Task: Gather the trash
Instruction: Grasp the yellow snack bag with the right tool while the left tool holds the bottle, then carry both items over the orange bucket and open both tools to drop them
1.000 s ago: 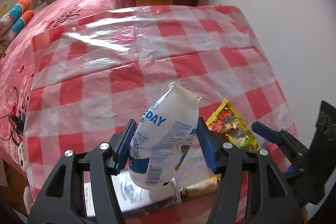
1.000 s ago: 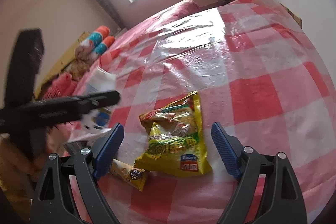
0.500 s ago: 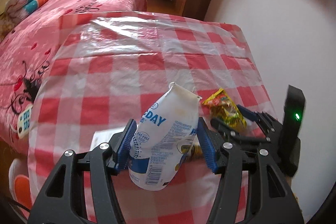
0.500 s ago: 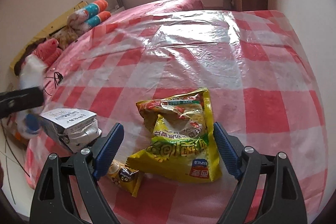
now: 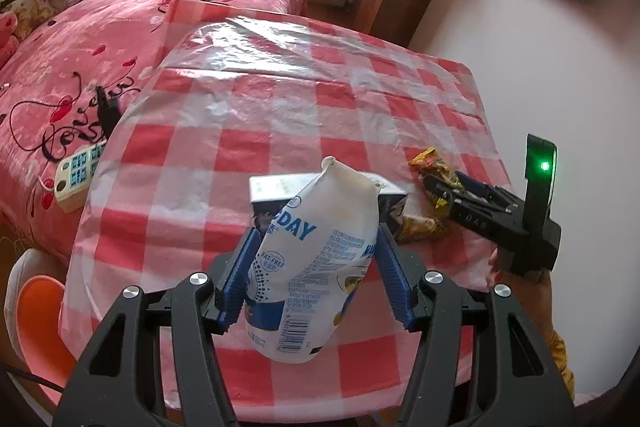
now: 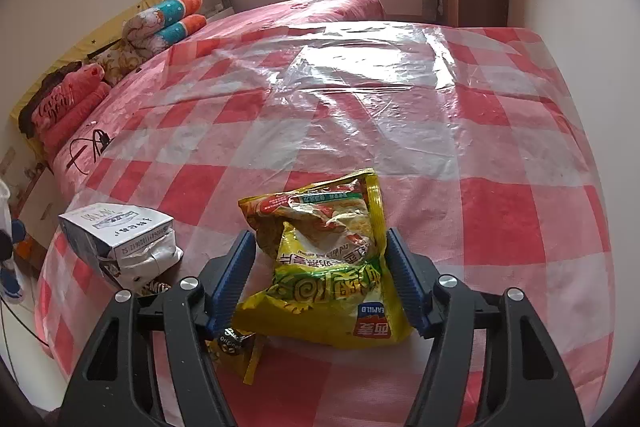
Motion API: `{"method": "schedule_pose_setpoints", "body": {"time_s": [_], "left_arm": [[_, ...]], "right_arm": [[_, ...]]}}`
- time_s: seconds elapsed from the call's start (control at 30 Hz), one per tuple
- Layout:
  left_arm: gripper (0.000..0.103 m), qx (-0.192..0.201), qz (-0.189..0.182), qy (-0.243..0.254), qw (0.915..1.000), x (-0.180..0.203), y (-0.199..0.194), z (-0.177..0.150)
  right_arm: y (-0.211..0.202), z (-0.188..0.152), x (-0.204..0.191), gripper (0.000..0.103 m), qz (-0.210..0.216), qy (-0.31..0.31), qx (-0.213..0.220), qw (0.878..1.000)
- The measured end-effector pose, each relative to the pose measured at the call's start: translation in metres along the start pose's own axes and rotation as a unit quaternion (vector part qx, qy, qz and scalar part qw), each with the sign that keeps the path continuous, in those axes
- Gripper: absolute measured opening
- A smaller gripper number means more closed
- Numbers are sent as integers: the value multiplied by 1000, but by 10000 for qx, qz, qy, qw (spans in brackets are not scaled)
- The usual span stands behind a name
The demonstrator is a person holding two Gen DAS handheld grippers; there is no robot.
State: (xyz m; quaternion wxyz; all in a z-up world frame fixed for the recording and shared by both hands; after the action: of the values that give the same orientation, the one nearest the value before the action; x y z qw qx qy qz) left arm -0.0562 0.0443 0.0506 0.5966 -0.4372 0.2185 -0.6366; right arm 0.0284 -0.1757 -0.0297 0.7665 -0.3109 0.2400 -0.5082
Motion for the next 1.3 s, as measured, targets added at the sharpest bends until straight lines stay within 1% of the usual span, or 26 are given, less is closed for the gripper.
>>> {"method": "schedule_pose_setpoints", "body": {"time_s": [0.17,0.27,0.47,0.53,0.6,0.73,1.0,1.17,1.3], "left_arm": [[60,-69,-63,-2,10000,-13,7,-13],[60,-67,-73,72,9999,-18,11,-19],[60,-45,-255,37,9997,-30,15,-27],[60,-40,-352,-9,9994,-35,15,-29],[60,-24,-425,-44,9991,-39,16,-30],[60,-22,-567,-103,9983,-48,17,-32],[60,38,-798,-187,9966,-62,17,-38],[60,124,-892,-249,9956,-70,11,-40],[60,215,-935,-314,9949,-78,5,-42]], "right_arm": [[2,0,-3,69,-100,-110,-40,9999],[2,0,-4,67,-121,-96,-36,9999],[3,1,-12,52,-412,-293,-43,9987],[2,1,-12,50,-444,-328,-27,9985],[2,1,-13,45,-488,-376,-6,9981],[-3,1,-16,41,-670,-448,93,9967],[-21,-3,-3,38,-522,84,283,9982],[-52,6,-2,38,-385,384,595,9967],[-74,15,-14,38,-225,400,770,9960]]}}
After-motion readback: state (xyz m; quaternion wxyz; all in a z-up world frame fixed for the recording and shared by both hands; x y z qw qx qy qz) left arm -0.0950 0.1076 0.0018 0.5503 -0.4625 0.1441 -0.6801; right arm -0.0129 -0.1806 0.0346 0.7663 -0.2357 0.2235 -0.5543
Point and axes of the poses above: each gripper's, at about its wrist camera, not at the fingertips, and y roughly the way its jaws point, x to its right, z to its top, the point moved 5 cm from there along y, roughly the way its jaws point, and after that the axes turned 7 degrees about -y, right-handed, at the moved point
